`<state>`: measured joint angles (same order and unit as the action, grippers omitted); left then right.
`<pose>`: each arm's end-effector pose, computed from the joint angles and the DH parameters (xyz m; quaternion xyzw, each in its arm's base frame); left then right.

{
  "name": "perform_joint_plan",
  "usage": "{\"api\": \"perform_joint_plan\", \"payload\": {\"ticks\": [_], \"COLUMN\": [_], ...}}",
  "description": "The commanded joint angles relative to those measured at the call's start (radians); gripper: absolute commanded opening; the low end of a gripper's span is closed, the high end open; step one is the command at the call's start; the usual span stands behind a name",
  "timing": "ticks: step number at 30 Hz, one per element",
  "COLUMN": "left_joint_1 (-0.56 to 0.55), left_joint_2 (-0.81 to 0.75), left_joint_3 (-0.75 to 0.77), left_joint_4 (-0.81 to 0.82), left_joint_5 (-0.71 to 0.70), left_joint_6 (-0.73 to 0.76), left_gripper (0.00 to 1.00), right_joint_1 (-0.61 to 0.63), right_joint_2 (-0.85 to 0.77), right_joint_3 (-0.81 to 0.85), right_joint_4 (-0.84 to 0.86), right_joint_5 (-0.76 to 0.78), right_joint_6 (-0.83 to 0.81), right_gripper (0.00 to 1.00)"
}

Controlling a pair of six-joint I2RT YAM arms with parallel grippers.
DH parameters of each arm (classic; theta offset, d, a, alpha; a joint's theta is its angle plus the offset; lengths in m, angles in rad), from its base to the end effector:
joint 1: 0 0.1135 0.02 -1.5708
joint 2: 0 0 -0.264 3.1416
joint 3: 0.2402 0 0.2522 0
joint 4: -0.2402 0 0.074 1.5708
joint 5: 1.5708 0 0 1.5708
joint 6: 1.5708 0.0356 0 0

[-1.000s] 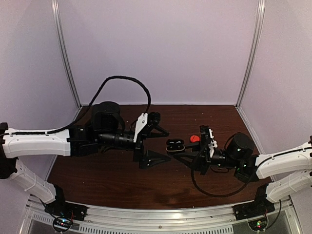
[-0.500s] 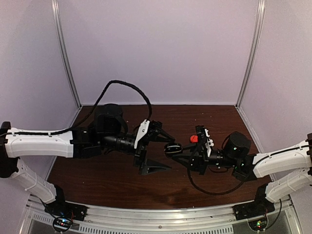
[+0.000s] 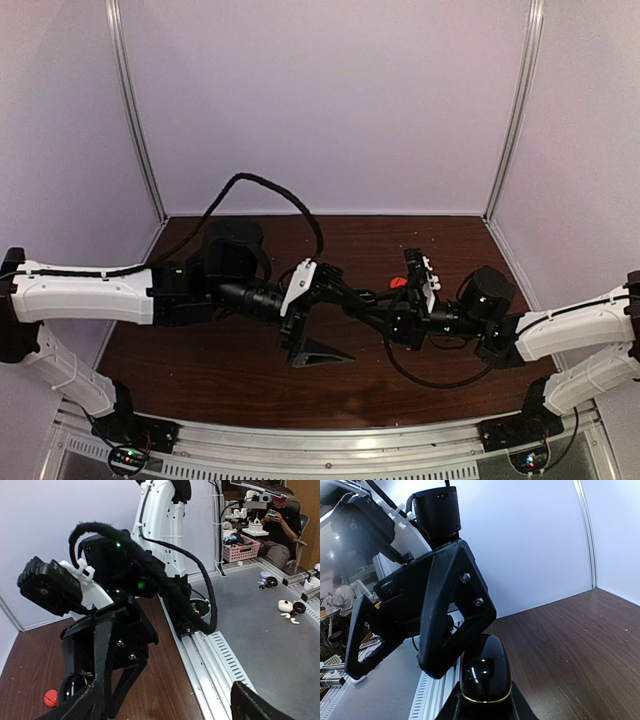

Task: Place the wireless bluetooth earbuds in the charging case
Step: Close the charging case with the earbuds inside, then place the charging case with the earbuds at the center of the board.

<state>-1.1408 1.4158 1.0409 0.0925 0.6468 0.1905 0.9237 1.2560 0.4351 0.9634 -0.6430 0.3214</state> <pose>0.1170 -0.3066 0.3119 0.6183 0.4784 -0.4865 0.3901 0.1340 0.2128 0.2407 -0.4124 0.5226 0.5862 0.4618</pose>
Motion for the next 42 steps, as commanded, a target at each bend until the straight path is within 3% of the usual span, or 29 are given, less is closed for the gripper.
{"api": "perform_joint_plan", "payload": {"ticks": [1,13,22,32,39,42], "left_joint_1": [0.018,0.224,0.228,0.228,0.228,0.228], "left_joint_2": [-0.062,-0.203,-0.192,-0.245,-0.278,-0.276], "left_joint_3": [-0.033,-0.195,-0.186,-0.243,-0.278,-0.276], "left_joint_4": [0.101,0.283,0.219,0.211,0.204,0.194], "left_joint_5": [-0.132,-0.498,-0.618,-0.726,-0.759,-0.765], "left_joint_6": [-0.074,-0.432,-0.463,-0.487,-0.505,-0.507], "left_gripper": [0.95,0.98,0.98,0.98,0.98,0.98], "right_joint_1": [-0.038,-0.182,-0.277,-0.33,-0.355,-0.361], "right_joint_2": [0.014,0.17,0.48,0.705,0.746,0.753], "right_joint_3": [0.02,0.25,0.478,0.621,0.625,0.639], "right_joint_4": [-0.012,-0.454,-0.632,-0.692,-0.69,-0.724], "right_joint_5": [0.009,0.167,0.112,0.086,0.103,0.11], "right_joint_6": [0.028,-0.023,0.001,0.021,0.04,0.021], "right_gripper": [0.0,0.04,0.05,0.08,0.17,0.28]}}
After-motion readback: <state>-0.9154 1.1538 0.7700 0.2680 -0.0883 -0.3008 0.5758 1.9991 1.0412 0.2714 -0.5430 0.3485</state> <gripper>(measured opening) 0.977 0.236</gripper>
